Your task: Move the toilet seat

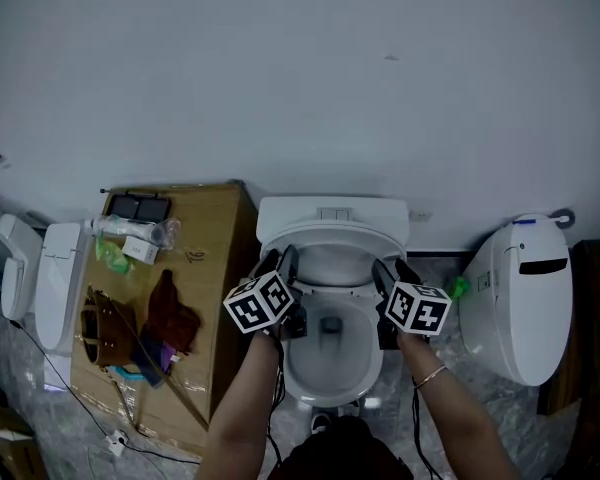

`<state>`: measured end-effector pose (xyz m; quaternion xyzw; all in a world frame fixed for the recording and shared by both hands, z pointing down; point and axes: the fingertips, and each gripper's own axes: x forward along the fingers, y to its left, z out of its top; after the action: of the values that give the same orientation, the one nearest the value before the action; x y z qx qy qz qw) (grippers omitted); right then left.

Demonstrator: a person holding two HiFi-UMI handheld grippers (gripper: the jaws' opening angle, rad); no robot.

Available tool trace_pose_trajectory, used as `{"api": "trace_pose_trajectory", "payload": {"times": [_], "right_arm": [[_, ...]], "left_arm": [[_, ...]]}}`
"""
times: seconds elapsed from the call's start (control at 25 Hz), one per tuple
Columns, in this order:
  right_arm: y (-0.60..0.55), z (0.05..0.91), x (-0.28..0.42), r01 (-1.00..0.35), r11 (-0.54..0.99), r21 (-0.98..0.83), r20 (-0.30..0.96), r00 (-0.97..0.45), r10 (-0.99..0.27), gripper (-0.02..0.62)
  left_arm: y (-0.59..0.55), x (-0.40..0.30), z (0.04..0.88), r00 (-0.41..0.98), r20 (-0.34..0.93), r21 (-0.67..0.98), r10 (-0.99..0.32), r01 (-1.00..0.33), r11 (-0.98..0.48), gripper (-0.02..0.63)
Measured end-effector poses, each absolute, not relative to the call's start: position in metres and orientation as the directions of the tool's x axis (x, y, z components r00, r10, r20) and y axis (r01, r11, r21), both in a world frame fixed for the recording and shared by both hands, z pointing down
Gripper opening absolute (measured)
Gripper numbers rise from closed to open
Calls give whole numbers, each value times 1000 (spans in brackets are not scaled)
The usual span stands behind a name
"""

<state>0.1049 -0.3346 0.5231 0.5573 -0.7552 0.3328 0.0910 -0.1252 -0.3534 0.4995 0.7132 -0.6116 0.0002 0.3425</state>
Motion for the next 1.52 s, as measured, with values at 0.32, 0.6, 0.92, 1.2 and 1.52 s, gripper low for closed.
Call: {"api": "trace_pose_trajectory", "payload": {"times": [0.32,0.6,0.92,1.2,1.52], "right_arm": [[-292,531,90,-891,212,-403,523,-414,-745,146],[-251,528,81,-887,240,-394,520,-431,-738,67],[-212,511,76,-888,285,-361,498,-442,-746,31],[-174,500,59,-886,358,-293,502,-462,-731,21],[-132,482,47,-878,396,-268,491,-478,-728,17]], "left_arm": [[-300,-119,517,252,503,429,-827,-903,-13,86],[-256,-115,515,255,527,373,-810,-927,-49,46],[-212,-107,496,273,519,290,-810,-948,-133,34],[-174,-111,489,271,512,285,-815,-949,-136,32],[-143,-114,471,260,487,214,-834,-961,-175,28]]}}
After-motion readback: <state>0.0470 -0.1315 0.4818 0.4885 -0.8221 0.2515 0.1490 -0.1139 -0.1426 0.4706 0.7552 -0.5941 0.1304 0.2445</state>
